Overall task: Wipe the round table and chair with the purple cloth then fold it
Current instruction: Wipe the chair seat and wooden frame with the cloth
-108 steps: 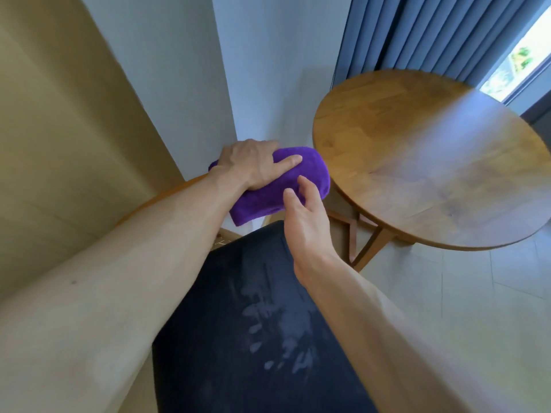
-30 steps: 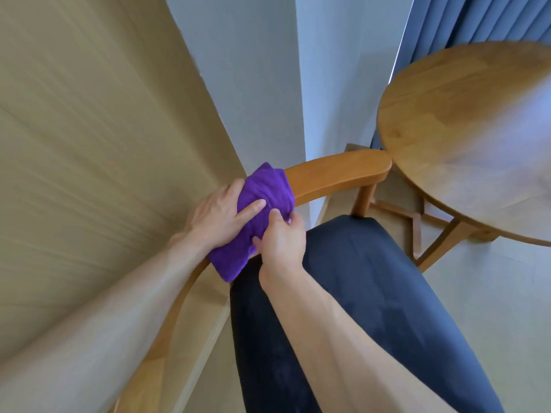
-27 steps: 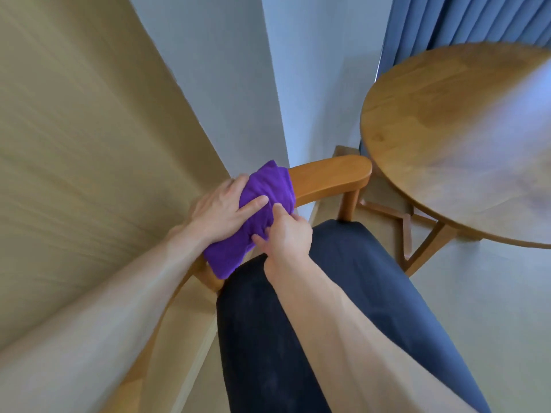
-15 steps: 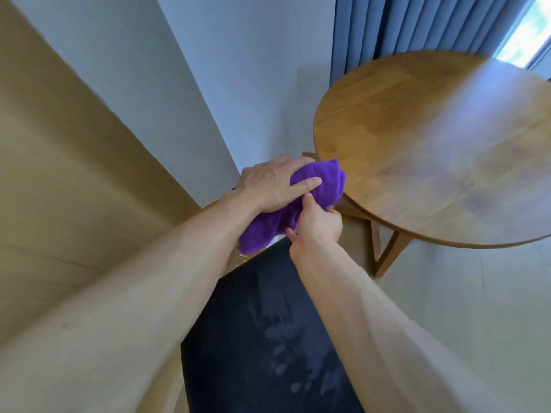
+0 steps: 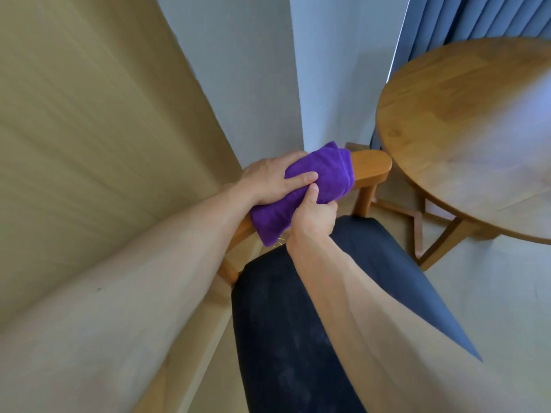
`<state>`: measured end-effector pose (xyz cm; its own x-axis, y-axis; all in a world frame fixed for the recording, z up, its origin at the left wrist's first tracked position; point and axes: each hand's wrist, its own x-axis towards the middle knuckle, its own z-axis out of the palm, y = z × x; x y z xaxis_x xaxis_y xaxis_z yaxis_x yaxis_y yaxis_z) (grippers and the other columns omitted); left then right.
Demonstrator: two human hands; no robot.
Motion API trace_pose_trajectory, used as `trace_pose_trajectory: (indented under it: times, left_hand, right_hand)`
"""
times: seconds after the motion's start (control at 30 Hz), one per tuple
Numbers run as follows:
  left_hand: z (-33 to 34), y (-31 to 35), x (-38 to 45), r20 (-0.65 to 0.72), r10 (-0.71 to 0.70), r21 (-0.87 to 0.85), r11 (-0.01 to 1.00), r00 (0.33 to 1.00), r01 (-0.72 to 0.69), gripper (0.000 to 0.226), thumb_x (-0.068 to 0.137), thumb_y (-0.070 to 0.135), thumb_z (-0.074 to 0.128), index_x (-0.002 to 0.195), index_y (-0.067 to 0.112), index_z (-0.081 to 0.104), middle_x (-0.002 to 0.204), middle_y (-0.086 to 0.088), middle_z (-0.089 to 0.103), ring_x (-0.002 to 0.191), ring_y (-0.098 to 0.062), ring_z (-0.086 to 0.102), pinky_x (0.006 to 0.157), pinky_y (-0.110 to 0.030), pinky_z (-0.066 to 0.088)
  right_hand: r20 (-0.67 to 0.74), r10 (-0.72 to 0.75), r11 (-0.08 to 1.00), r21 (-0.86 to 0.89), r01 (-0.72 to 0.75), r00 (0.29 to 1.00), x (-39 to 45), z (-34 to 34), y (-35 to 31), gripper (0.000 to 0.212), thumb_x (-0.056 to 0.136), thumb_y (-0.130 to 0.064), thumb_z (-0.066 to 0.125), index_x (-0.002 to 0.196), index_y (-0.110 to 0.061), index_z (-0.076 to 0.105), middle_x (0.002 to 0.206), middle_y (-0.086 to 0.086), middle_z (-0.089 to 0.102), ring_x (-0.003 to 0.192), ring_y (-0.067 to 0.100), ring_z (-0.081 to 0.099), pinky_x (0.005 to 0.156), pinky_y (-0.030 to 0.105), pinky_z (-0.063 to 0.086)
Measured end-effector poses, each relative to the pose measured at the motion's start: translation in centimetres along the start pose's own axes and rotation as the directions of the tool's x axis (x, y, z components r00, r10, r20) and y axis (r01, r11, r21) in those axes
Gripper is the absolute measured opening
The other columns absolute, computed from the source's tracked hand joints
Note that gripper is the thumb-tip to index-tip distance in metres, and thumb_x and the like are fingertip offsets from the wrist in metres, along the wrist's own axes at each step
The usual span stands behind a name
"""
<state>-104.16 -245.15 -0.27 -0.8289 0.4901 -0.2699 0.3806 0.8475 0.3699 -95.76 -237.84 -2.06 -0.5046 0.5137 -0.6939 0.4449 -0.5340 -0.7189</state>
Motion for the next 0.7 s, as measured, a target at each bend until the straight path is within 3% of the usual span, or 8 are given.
trace_pose_trajectory:
  times: [0.1, 0.27, 0.43, 0.53, 0.63, 0.7]
  left_hand:
    - [0.1, -2.1, -2.0, -0.012, -0.054, -0.021, 0.998, 0.998, 0.054, 0.062, 0.092, 0.074, 0.038, 0.145, 0.043, 0.037, 0.132, 0.005, 0.063, 0.116, -0.025, 0.060, 0.088, -0.032, 0.044]
    - [0.1, -5.1, -6.6, 0.023, -0.166, -0.139, 0.976, 0.986, 0.167, 0.081, 0.077, 0.087, 0.034, 0.144, 0.042, 0.036, 0.131, 0.004, 0.063, 0.116, -0.027, 0.060, 0.101, -0.044, 0.048]
    - [0.7, -8.1, -12.2, 0.022, -0.251, -0.284, 0.927, 0.968, 0.247, 0.060, 0.093, 0.067, 0.048, 0.143, 0.034, 0.040, 0.126, 0.005, 0.063, 0.114, -0.021, 0.058, 0.098, -0.035, 0.044]
    - [1.3, -9.5, -15.8, 0.049, -0.297, -0.379, 0.878, 0.954, 0.293, 0.058, 0.096, 0.061, 0.049, 0.144, 0.031, 0.040, 0.124, 0.010, 0.059, 0.114, -0.015, 0.055, 0.093, -0.028, 0.039]
    - [2.0, -10.6, -19.2, 0.108, -0.363, -0.434, 0.820, 0.926, 0.372, 0.058, 0.095, 0.063, 0.047, 0.142, 0.029, 0.046, 0.130, 0.004, 0.061, 0.120, -0.019, 0.056, 0.100, -0.033, 0.042]
    - [2.3, -10.8, -21.4, 0.148, -0.430, -0.455, 0.770, 0.890, 0.448, 0.055, 0.095, 0.064, 0.046, 0.134, 0.026, 0.054, 0.123, 0.004, 0.063, 0.111, -0.018, 0.058, 0.096, -0.033, 0.043]
  right_hand:
    - [0.012, -0.008, 1.000, -0.025, 0.008, 1.000, -1.6, 1.2, 1.4, 0.044, 0.100, -0.043, 0.049, 0.136, -0.018, 0.045, 0.120, 0.003, 0.061, 0.103, 0.023, 0.062, 0.088, 0.040, 0.056]
    - [0.059, -0.029, 0.993, -0.112, 0.036, 0.998, -4.5, 3.0, 4.3, 0.046, 0.102, -0.041, 0.045, 0.142, -0.019, 0.040, 0.118, 0.002, 0.060, 0.102, 0.023, 0.061, 0.089, 0.040, 0.054]
    - [0.146, -0.003, 0.970, -0.238, 0.038, 0.989, -8.0, 4.1, 7.8, 0.047, 0.103, -0.041, 0.042, 0.141, -0.013, 0.041, 0.125, 0.009, 0.059, 0.110, 0.028, 0.060, 0.085, 0.037, 0.051]
    - [0.213, 0.008, 0.954, -0.293, 0.056, 0.977, -10.3, 4.4, 10.0, 0.044, 0.104, -0.039, 0.039, 0.137, -0.010, 0.043, 0.121, 0.010, 0.059, 0.104, 0.026, 0.058, 0.086, 0.037, 0.049]
    - [0.292, 0.023, 0.933, -0.350, 0.085, 0.956, -12.2, 4.3, 12.4, 0.041, 0.105, -0.037, 0.036, 0.136, -0.011, 0.044, 0.118, 0.007, 0.059, 0.099, 0.023, 0.055, 0.086, 0.034, 0.045]
    - [0.336, 0.068, 0.921, -0.383, 0.070, 0.939, -13.4, 4.2, 14.0, 0.042, 0.104, -0.039, 0.034, 0.136, -0.013, 0.043, 0.121, 0.009, 0.060, 0.105, 0.026, 0.058, 0.094, 0.040, 0.048]
